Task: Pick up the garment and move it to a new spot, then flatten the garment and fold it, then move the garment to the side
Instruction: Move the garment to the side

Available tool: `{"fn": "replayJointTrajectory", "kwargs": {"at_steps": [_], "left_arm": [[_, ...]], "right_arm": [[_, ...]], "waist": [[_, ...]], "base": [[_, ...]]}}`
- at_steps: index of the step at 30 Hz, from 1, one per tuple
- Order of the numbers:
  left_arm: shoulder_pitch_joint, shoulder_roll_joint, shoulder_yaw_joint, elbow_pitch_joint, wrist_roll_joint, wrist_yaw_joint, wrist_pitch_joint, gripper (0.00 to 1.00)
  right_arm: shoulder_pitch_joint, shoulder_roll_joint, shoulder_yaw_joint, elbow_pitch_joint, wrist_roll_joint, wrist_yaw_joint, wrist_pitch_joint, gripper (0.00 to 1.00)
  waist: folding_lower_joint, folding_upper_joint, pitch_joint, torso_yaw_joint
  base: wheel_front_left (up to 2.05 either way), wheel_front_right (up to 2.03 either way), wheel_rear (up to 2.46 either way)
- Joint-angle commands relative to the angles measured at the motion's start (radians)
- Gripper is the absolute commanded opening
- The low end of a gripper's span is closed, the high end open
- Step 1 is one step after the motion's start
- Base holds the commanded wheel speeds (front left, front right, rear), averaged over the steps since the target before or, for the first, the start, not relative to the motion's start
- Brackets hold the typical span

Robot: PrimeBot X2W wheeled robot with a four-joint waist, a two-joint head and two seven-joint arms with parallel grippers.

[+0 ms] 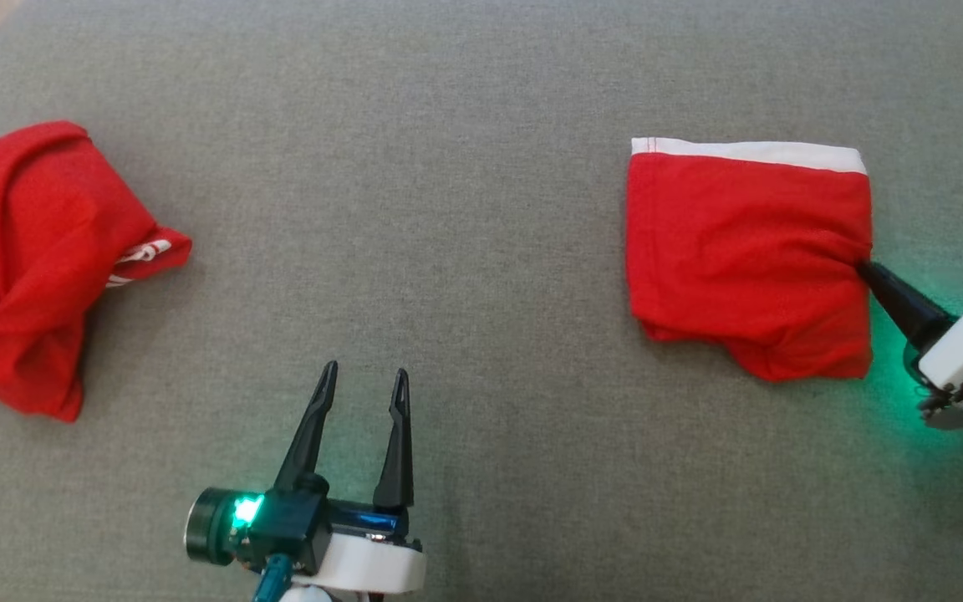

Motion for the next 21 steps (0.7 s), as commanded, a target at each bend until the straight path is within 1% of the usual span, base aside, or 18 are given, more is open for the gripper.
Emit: {"fn": "replayJointTrajectory", "kwargs": {"at_steps": [1,6,11,15,21], "left_arm": [[-0.027,-0.003,0.025,-0.026,-0.003,0.006,-0.010,1.00],[-0.040,-0.003,0.026,-0.023,0.002,0.008,-0.010,1.00],[-0.051,-0.003,0.028,-0.022,0.008,0.005,-0.010,1.00],[-0.061,-0.003,0.031,-0.022,0.014,-0.002,-0.010,1.00],[-0.082,-0.003,0.038,-0.018,0.025,-0.013,-0.010,1.00]], "right_arm": [[-0.023,-0.030,0.014,-0.021,0.017,-0.001,-0.006,0.00],[-0.039,-0.041,0.038,-0.025,0.041,-0.001,-0.014,0.00],[-0.048,-0.081,0.054,-0.050,0.047,-0.001,-0.052,0.00],[-0.050,-0.143,0.057,-0.068,0.038,-0.001,-0.084,0.00],[-0.053,-0.263,0.033,-0.070,0.020,-0.001,-0.116,0.00]], "waist": [[-0.0001,0.0000,0.003,-0.003],[-0.0001,0.0000,0.017,-0.020],[-0.0001,0.0000,0.032,-0.052],[-0.0001,0.0000,0.048,-0.087],[-0.0001,0.0000,0.079,-0.145]], "base": [[0.00,0.00,0.00],[0.00,0.00,0.00],[0.00,0.00,0.00],[0.00,0.00,0.00],[0.00,0.00,0.00]]}}
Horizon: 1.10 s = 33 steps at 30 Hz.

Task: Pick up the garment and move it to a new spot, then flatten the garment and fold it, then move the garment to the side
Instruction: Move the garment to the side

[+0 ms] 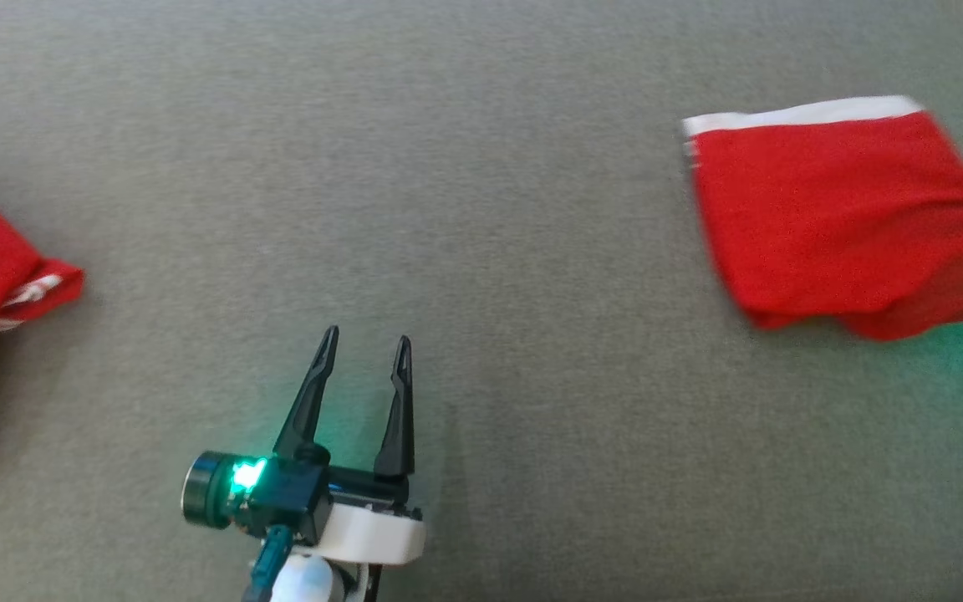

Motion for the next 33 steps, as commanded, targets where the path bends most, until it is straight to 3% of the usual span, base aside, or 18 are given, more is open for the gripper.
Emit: {"fn": "replayJointTrajectory", "kwargs": {"at_steps": [1,7,15,16,17,18,24,25,33], "left_arm": [[-0.025,-0.003,0.034,-0.024,0.011,-0.004,-0.009,1.00],[-0.053,-0.003,0.037,-0.020,0.027,-0.018,-0.009,1.00],[-0.109,-0.003,0.035,-0.024,0.054,-0.041,-0.009,1.00],[-0.114,-0.003,0.034,-0.024,0.055,-0.042,-0.009,1.00],[-0.119,-0.003,0.034,-0.023,0.054,-0.043,-0.009,1.00],[-0.121,-0.003,0.033,-0.020,0.052,-0.044,-0.009,1.00],[-0.113,-0.003,0.024,-0.002,0.033,-0.044,-0.009,1.00],[-0.097,-0.003,0.025,0.003,0.024,-0.039,-0.009,1.00],[-0.002,-0.003,0.037,0.027,-0.029,-0.013,-0.009,1.00]], "right_arm": [[-0.016,-0.069,-0.017,-0.020,-0.011,-0.001,-0.016,0.00],[-0.047,-0.171,-0.069,0.034,-0.067,-0.001,-0.023,0.00],[-0.115,-0.242,-0.190,0.145,-0.178,-0.001,-0.040,0.00],[-0.121,-0.239,-0.203,0.159,-0.193,-0.001,-0.038,0.27],[-0.127,-0.230,-0.215,0.173,-0.209,-0.001,-0.037,0.96],[-0.131,-0.221,-0.223,0.183,-0.228,-0.001,-0.036,1.00],[-0.114,-0.138,-0.224,0.183,-0.331,-0.001,-0.040,1.00],[-0.091,-0.090,-0.214,0.153,-0.352,-0.001,-0.050,1.00],[0.069,0.101,-0.086,0.029,-0.409,-0.001,-0.104,1.00]], "waist": [[-0.0001,0.0000,0.020,-0.026],[-0.0001,0.0000,0.065,-0.075],[-0.0001,0.0000,0.131,-0.098],[-0.0001,0.0000,0.132,-0.099],[-0.0001,0.0000,0.130,-0.099],[-0.0001,0.0000,0.124,-0.099],[-0.0001,0.0000,0.042,-0.082],[-0.0001,0.0000,-0.003,-0.075],[-0.0001,0.0000,-0.206,-0.036]], "base": [[0.00,0.00,0.00],[0.00,0.00,0.00],[0.00,0.00,0.00],[0.00,0.00,0.00],[0.00,0.00,0.00],[0.00,0.00,0.00],[0.00,0.00,0.00],[0.00,0.00,0.00],[0.00,0.00,0.00]]}}
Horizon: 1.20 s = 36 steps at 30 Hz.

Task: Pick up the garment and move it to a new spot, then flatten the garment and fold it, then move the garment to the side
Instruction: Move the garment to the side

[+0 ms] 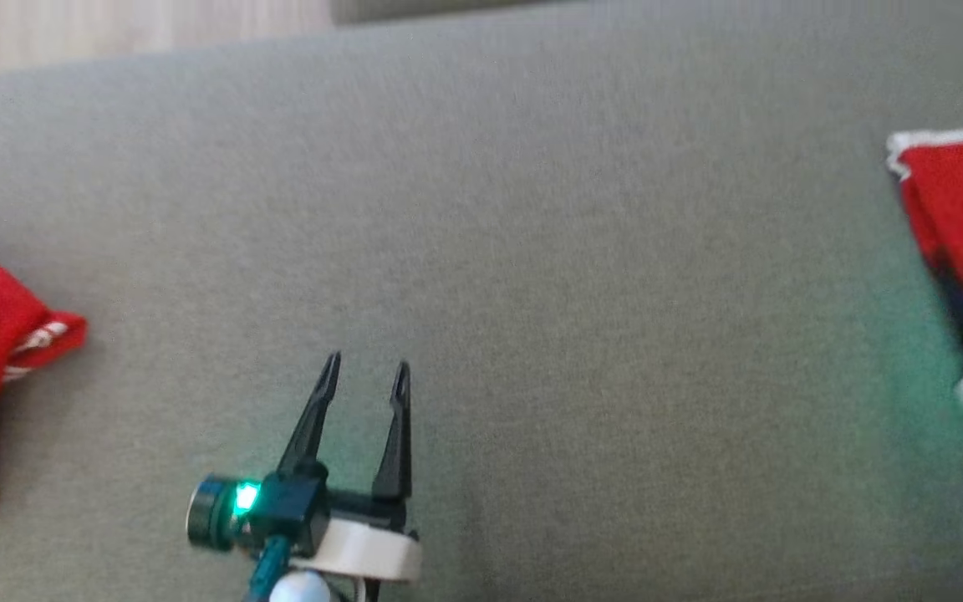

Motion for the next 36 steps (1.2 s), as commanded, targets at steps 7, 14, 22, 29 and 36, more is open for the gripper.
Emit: {"fn": "replayJointTrajectory", "kwargs": {"at_steps": [7,14,22,29,36], "left_arm": [[0.063,-0.002,0.057,0.013,-0.061,0.036,-0.008,1.00],[0.104,-0.002,0.088,-0.005,-0.067,0.053,-0.008,1.00],[0.171,-0.002,0.110,-0.042,-0.054,0.069,-0.008,1.00],[0.211,-0.002,0.118,-0.053,-0.043,0.072,-0.008,1.00],[0.235,-0.002,0.124,-0.053,-0.044,0.074,-0.008,1.00]], "right_arm": [[0.129,0.089,0.156,-0.068,-0.060,-0.001,-0.159,1.00],[0.200,0.182,0.185,-0.054,-0.185,-0.001,-0.389,1.00],[0.313,0.312,0.057,-0.063,-0.325,-0.001,-0.479,1.00],[0.442,0.404,-0.034,-0.160,-0.436,-0.001,-0.481,1.00],[0.481,0.428,-0.046,-0.189,-0.483,-0.001,-0.481,1.00]], "waist": [[0.0003,0.0000,-0.228,0.062],[0.0003,0.0000,-0.298,0.086],[0.0003,0.0000,-0.359,0.101],[0.0003,0.0000,-0.384,0.105],[0.0003,0.0000,-0.390,0.096]], "base": [[0.00,0.00,0.00],[0.00,0.00,0.00],[0.00,0.00,0.00],[0.00,0.00,0.00],[0.00,0.00,0.00]]}}
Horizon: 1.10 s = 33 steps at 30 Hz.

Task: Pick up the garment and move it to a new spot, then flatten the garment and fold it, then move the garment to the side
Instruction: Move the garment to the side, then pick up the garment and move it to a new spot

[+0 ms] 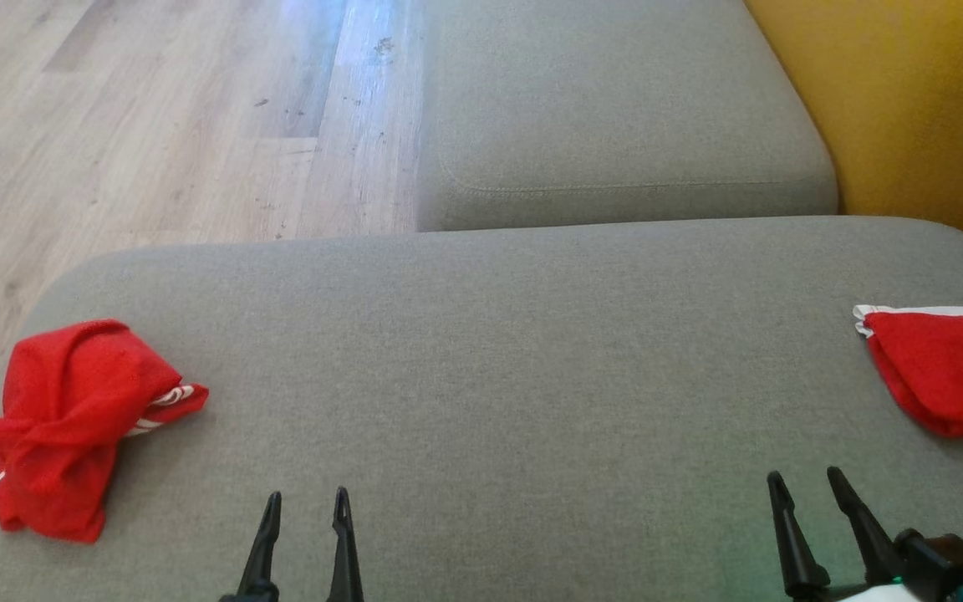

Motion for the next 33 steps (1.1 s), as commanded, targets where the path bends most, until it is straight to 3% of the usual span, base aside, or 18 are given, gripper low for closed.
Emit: {"fn": "replayJointTrajectory", "kwargs": {"at_steps": [1,24,33], "left_arm": [[-0.038,-0.004,0.036,-0.032,0.005,0.005,-0.008,1.00],[-0.044,-0.004,0.031,-0.014,0.000,0.002,-0.008,1.00],[-0.054,-0.004,0.042,-0.006,0.024,-0.007,-0.008,1.00]], "right_arm": [[-0.032,-0.007,0.012,-0.037,-0.009,-0.001,-0.013,1.00],[-0.017,-0.012,0.002,-0.045,-0.016,-0.001,-0.013,1.00],[-0.008,0.005,0.003,-0.051,-0.016,-0.001,-0.014,1.00]], "waist": [[0.0001,-0.0001,0.000,-0.001],[0.0001,-0.0001,-0.001,0.001],[0.0001,-0.0001,0.012,0.066]], "base": [[0.00,0.00,0.00],[0.00,0.00,0.00],[0.00,0.00,0.00]]}}
